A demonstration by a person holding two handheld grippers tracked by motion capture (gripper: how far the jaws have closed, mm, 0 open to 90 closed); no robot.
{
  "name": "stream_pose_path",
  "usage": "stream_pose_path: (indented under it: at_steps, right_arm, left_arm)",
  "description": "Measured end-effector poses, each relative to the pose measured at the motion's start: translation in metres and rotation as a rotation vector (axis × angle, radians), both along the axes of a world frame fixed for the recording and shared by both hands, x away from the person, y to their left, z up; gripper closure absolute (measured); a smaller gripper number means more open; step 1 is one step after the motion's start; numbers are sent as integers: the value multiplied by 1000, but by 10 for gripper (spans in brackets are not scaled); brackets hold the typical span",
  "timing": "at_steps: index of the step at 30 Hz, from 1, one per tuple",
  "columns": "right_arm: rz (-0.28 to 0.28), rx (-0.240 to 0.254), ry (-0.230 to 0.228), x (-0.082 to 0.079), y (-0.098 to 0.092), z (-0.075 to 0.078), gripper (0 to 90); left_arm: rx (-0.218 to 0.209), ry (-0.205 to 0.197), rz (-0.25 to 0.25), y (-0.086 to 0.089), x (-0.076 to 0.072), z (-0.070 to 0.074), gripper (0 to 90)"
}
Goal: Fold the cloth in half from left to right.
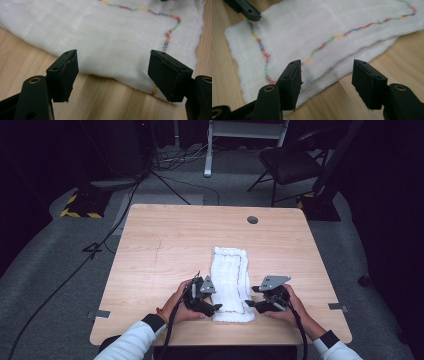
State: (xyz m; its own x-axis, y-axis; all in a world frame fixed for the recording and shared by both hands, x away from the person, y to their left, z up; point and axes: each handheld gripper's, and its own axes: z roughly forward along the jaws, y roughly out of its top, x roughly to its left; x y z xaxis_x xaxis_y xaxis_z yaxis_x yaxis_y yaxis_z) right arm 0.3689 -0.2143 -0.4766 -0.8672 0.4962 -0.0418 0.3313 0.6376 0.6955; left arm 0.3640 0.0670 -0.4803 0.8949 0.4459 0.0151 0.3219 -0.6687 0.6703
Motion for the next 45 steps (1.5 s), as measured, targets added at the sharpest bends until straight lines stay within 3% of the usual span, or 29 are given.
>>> stream_pose_path:
  at_steps: [2,6,9,12,18,21,23,27,28,32,38,43,45]
  right_arm:
    - [-31,20,-17,8,-3,6,411]
    - [-75,36,-45,29,-6,15,420]
    - [-101,32,-68,45,-3,19,428]
    - [-134,34,-82,62,0,23,435]
    - [-180,19,-92,94,11,25,444]
    - [-194,8,-76,107,19,21,447]
    - [-199,-1,-65,115,24,17,447]
    - [-210,-21,-59,127,36,12,449]
    - [-215,-30,-58,130,38,11,449]
    - [-241,-47,-30,143,43,5,455]
    - [-273,-60,11,155,43,-6,444]
    - [-268,-3,65,161,36,-12,442]
    - [-264,6,81,162,35,-12,447]
  left_arm:
    - [-3,-3,-4,2,7,4,229]
    - [-60,1,53,9,24,15,218]
    - [-55,-26,86,11,38,21,217]
    - [-60,-17,130,10,57,22,220]
    - [-34,-40,179,1,88,21,222]
    - [-12,-37,217,-5,107,17,227]
    - [6,-62,246,-8,116,13,228]
    - [4,-40,284,-14,133,5,235]
    - [7,-27,287,-15,137,4,236]
    - [42,-42,301,-22,149,-1,226]
    - [58,-5,323,-26,162,-6,208]
    - [26,32,307,-24,165,-11,229]
    - [-18,73,313,-20,168,-14,233]
